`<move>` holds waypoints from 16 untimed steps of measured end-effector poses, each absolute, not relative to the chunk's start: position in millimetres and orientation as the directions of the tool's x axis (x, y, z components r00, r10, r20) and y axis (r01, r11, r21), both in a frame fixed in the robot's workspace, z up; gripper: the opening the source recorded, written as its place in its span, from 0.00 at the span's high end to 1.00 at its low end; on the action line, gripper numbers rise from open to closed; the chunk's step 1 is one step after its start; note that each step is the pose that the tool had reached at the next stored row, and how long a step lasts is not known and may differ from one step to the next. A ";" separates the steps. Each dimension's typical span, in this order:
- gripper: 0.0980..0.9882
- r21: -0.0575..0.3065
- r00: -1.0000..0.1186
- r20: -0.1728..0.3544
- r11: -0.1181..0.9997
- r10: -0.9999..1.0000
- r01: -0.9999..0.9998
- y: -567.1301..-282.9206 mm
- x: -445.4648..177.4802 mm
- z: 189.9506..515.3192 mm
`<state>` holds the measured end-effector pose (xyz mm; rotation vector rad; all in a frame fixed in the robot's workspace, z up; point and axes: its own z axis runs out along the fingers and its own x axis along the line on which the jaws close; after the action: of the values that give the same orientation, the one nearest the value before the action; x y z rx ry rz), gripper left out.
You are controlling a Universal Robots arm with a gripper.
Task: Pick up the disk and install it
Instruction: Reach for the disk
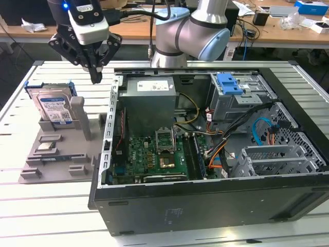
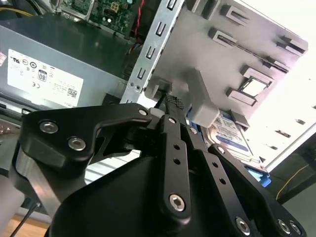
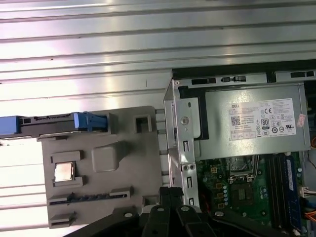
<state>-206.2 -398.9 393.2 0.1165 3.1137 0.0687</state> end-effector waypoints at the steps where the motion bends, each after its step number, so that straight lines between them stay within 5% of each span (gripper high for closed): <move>1: 0.99 0.045 -0.997 -0.023 0.996 0.075 0.074 -398.9 -208.5 393.2; 16: 0.99 0.045 -0.997 -0.023 0.996 0.075 0.074 -398.9 -251.0 393.2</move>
<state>-251.0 -398.9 393.2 0.1165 3.1137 0.0686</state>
